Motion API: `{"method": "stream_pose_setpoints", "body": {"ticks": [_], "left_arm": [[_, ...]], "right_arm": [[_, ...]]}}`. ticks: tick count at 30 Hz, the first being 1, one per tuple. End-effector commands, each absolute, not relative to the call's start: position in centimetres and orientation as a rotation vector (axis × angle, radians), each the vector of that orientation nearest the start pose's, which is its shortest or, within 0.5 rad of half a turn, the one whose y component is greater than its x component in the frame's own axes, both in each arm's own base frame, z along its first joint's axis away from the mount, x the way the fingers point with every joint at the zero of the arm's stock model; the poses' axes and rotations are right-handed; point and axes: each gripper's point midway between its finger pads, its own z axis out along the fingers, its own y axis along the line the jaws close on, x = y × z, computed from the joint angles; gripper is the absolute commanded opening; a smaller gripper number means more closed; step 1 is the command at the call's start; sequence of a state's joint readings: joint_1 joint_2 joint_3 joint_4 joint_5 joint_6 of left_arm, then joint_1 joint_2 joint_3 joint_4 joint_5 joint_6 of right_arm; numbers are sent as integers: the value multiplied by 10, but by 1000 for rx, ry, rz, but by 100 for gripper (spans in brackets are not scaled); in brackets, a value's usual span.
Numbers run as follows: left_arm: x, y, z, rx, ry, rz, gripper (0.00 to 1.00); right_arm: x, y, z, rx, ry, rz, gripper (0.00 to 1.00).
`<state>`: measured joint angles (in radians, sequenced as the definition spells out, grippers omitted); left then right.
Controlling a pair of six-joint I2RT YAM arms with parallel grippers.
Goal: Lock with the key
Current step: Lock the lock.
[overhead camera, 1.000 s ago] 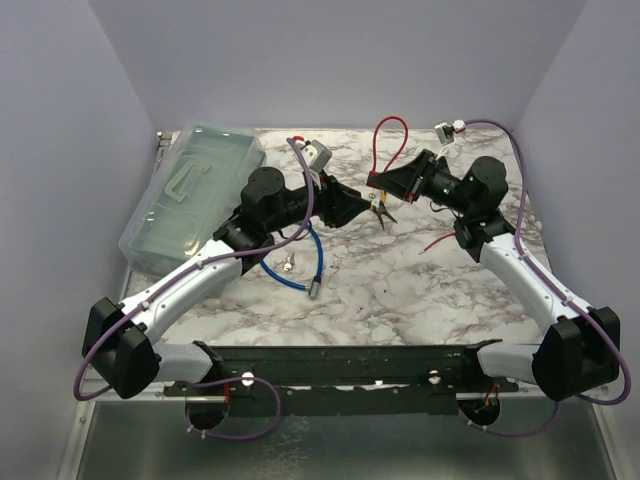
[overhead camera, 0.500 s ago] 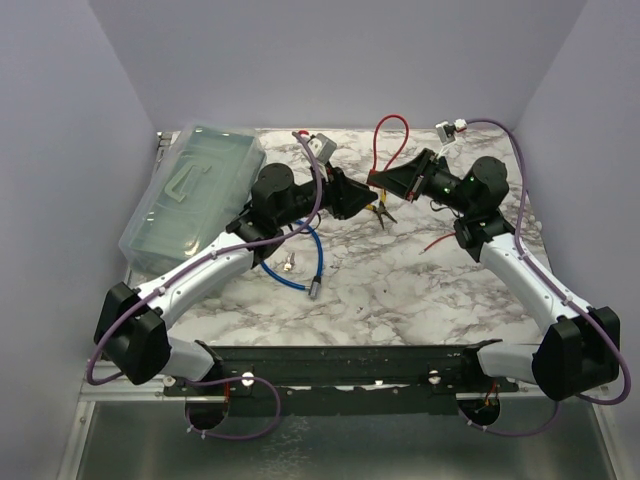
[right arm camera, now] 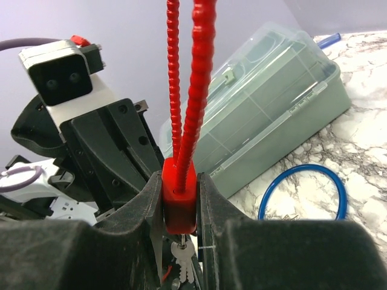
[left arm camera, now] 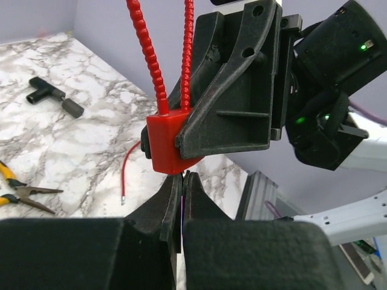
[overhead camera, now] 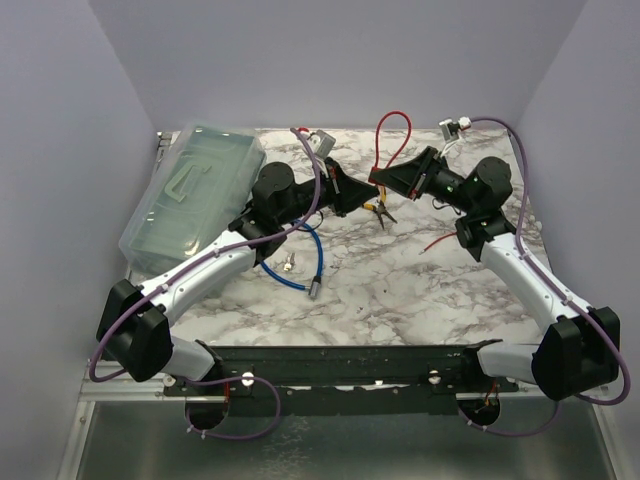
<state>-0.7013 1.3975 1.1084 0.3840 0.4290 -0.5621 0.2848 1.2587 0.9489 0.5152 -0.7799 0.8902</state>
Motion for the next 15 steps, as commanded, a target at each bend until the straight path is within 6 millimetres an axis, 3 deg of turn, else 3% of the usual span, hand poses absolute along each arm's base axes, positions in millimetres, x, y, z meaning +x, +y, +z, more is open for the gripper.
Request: {"method": "stream_pose_setpoints", "body": {"ticks": [1, 9, 15], "left_arm": [[261, -365, 370, 526, 1500, -1500, 0], [243, -363, 375, 522, 1527, -1762, 0], [236, -366, 357, 521, 1588, -1846, 0]], "right_arm": [[296, 246, 387, -409, 1458, 1489, 0], [277, 247, 399, -507, 1398, 1533, 0], [273, 245, 409, -531, 1370, 1548, 0]]}}
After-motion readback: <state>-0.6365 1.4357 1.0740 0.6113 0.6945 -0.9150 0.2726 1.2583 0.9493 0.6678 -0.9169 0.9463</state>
